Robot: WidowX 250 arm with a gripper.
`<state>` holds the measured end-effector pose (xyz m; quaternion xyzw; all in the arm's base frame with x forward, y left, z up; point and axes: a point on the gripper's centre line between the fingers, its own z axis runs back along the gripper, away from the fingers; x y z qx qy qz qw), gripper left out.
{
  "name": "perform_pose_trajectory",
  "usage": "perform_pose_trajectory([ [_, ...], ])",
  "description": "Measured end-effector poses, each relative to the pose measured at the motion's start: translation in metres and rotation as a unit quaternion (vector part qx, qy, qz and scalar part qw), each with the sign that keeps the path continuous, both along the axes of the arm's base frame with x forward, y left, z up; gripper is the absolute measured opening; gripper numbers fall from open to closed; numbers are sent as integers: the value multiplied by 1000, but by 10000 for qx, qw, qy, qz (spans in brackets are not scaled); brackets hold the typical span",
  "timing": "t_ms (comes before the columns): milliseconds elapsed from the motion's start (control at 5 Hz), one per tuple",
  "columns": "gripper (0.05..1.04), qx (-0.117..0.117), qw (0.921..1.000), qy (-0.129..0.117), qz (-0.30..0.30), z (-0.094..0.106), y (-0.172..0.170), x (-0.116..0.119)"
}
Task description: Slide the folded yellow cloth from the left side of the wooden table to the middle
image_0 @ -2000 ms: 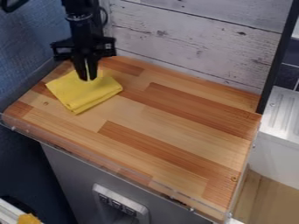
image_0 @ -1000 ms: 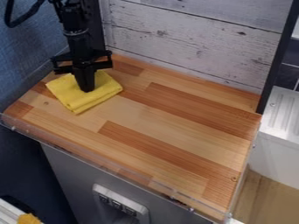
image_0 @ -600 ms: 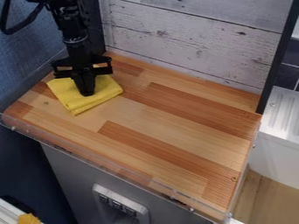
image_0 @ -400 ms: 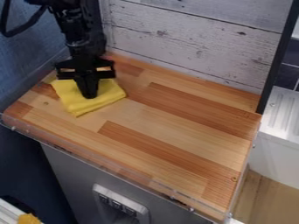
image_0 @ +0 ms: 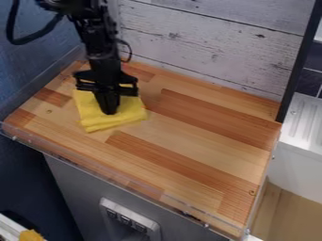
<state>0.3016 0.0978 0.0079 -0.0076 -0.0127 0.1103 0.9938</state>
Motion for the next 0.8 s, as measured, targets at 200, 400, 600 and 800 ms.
perform_pose_trajectory([
  [200, 63, 73, 9994, -11, -339, 0, -12, -2],
  [400, 86, 123, 9978, 3, -646, -1, -23, -4],
  [600, 255, 84, 9960, 172, -871, 1, -33, -7],
  [800, 481, 21, 9937, 399, -1043, 7, -50, -8],
])
